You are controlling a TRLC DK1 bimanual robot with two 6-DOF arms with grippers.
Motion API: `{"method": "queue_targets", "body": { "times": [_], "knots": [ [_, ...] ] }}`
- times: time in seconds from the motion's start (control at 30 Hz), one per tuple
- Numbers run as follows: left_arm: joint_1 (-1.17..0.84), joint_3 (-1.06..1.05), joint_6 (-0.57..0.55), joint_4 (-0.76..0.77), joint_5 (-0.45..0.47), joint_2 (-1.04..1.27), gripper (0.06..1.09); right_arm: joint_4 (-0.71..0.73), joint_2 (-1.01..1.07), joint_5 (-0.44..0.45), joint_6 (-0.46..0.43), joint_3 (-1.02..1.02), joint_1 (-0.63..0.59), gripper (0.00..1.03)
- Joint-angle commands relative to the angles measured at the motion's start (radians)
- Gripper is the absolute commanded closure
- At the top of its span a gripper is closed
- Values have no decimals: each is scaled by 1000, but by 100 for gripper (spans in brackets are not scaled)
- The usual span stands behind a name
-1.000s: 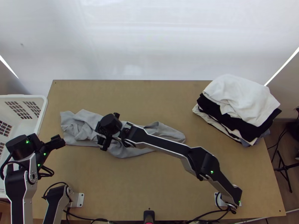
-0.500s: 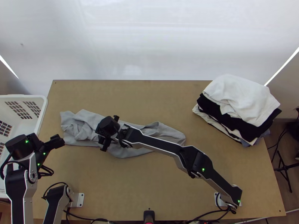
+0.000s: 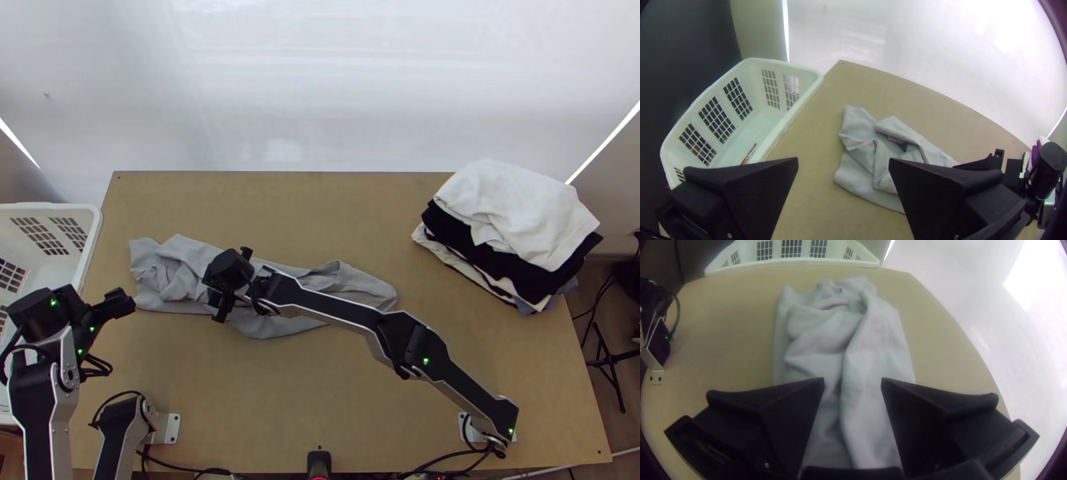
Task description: Fold the t-shirt
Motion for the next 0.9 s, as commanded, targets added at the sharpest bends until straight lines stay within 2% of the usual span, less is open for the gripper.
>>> {"method": "queue_targets", "body": {
  "times": [0.0,0.1,0.13,0.2,0.23,0.53,0.6,0.63,0.7,0.77,0.87],
  "knots": [
    [9,4,9,3,0,8,10,-1,37,0,2,41,-7,42],
    [10,2,10,3,0,11,10,-1,46,0,5,47,-12,42],
    [10,2,10,3,0,11,10,-1,46,0,5,47,-13,47],
    [10,1,10,3,0,17,10,-1,46,0,5,46,-21,71],
    [10,2,10,3,0,20,10,-1,46,0,5,44,-23,78],
    [12,-1,13,11,0,37,10,-16,34,3,-2,18,-49,81],
    [13,1,21,14,0,41,10,-12,17,5,-18,-3,-55,88],
    [13,4,22,17,0,46,10,-9,3,5,-25,-15,-55,99],
    [13,8,22,17,2,54,10,-2,-40,38,-14,-49,-55,100],
    [12,7,22,17,5,57,10,-6,-66,131,32,-26,-58,100],
    [7,5,18,20,17,67,10,-52,-187,141,120,-60,-78,100]
  ]
}}
